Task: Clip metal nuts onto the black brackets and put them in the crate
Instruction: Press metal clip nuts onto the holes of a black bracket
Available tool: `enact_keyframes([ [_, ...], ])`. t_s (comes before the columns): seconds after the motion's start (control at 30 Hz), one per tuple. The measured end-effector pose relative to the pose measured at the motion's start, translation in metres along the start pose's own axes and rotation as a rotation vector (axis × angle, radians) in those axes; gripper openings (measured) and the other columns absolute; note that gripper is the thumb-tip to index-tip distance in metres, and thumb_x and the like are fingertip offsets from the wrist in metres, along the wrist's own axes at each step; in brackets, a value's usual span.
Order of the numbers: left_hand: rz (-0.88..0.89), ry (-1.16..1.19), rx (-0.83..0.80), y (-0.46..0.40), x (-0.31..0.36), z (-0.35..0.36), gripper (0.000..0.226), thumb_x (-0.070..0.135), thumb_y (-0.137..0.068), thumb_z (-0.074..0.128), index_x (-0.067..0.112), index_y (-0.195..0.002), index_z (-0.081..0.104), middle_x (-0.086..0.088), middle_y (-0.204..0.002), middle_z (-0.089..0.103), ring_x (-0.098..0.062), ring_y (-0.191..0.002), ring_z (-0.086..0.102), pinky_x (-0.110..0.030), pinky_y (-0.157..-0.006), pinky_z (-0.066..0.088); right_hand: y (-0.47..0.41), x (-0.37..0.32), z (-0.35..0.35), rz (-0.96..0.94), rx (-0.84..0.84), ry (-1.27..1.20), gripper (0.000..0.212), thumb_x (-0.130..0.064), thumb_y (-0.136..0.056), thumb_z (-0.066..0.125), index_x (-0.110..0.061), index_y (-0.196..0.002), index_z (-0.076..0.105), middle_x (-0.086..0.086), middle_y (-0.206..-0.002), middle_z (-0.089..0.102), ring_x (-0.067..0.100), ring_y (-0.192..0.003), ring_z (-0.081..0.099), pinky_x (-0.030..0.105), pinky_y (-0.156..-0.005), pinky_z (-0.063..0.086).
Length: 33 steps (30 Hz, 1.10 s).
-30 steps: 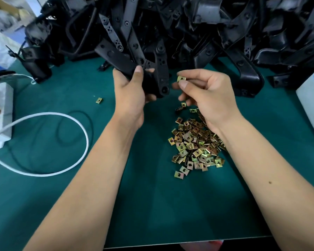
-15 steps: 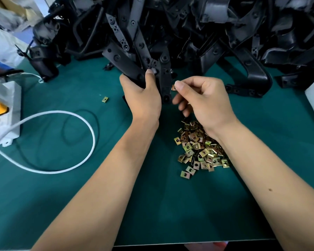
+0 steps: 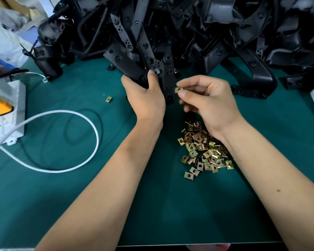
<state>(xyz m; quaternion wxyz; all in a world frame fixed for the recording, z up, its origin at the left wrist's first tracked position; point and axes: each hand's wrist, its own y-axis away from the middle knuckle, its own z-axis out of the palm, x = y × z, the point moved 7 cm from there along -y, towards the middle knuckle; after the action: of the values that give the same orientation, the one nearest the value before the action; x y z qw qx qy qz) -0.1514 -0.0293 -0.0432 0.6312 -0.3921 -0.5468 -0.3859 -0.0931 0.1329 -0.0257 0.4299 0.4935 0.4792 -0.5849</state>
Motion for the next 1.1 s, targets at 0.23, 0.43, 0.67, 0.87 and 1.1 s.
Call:
enact_keyframes([
  [0.23, 0.033, -0.046, 0.021, -0.0013, 0.0013, -0.0015, 0.023, 0.023, -0.099, 0.064, 0.011, -0.114, 0.05, 0.012, -0.095, 0.06, 0.013, -0.076, 0.057, -0.007, -0.069, 0.044, 0.0006, 0.0027, 0.0003, 0.01, 0.016, 0.002, 0.012, 0.004, -0.089, 0.075, -0.006, -0.095, 0.074, 0.007, -0.08, 0.076, 0.019, -0.07, 0.071, 0.028, -0.065, 0.06],
  [0.43, 0.055, -0.084, 0.018, 0.0001, 0.0036, -0.0011, 0.025, 0.022, -0.099, 0.064, 0.01, -0.116, 0.051, 0.014, -0.095, 0.059, 0.011, -0.078, 0.057, -0.008, -0.071, 0.043, 0.0011, 0.0037, 0.0, 0.033, 0.04, -0.057, 0.008, 0.003, -0.088, 0.075, -0.005, -0.088, 0.075, 0.008, -0.074, 0.074, 0.019, -0.065, 0.071, 0.027, -0.061, 0.058],
  [0.67, 0.039, -0.076, 0.014, -0.0013, 0.0032, -0.0013, 0.026, 0.024, -0.099, 0.064, 0.011, -0.116, 0.051, 0.013, -0.098, 0.059, 0.01, -0.078, 0.056, -0.009, -0.072, 0.044, 0.0002, 0.0002, 0.0002, 0.028, -0.003, -0.038, 0.007, 0.002, -0.091, 0.073, -0.004, -0.091, 0.075, 0.008, -0.078, 0.075, 0.02, -0.068, 0.07, 0.025, -0.058, 0.056],
  [0.87, 0.075, -0.081, 0.009, -0.0011, 0.0052, -0.0022, 0.023, 0.021, -0.099, 0.064, 0.011, -0.115, 0.051, 0.012, -0.098, 0.06, 0.015, -0.08, 0.056, -0.006, -0.072, 0.044, 0.0008, 0.0033, -0.0001, 0.061, -0.013, -0.021, 0.01, -0.003, -0.092, 0.074, -0.012, -0.089, 0.077, 0.002, -0.083, 0.071, 0.012, -0.077, 0.066, 0.025, -0.058, 0.056],
  [1.1, 0.077, -0.078, -0.003, -0.0013, 0.0058, -0.0011, 0.024, 0.022, -0.098, 0.065, 0.01, -0.115, 0.052, 0.013, -0.097, 0.059, 0.014, -0.08, 0.055, -0.007, -0.073, 0.044, 0.0013, 0.0074, 0.0029, 0.11, -0.002, -0.126, 0.011, 0.001, -0.091, 0.073, -0.009, -0.095, 0.075, 0.002, -0.08, 0.072, 0.013, -0.074, 0.067, 0.023, -0.066, 0.056],
])
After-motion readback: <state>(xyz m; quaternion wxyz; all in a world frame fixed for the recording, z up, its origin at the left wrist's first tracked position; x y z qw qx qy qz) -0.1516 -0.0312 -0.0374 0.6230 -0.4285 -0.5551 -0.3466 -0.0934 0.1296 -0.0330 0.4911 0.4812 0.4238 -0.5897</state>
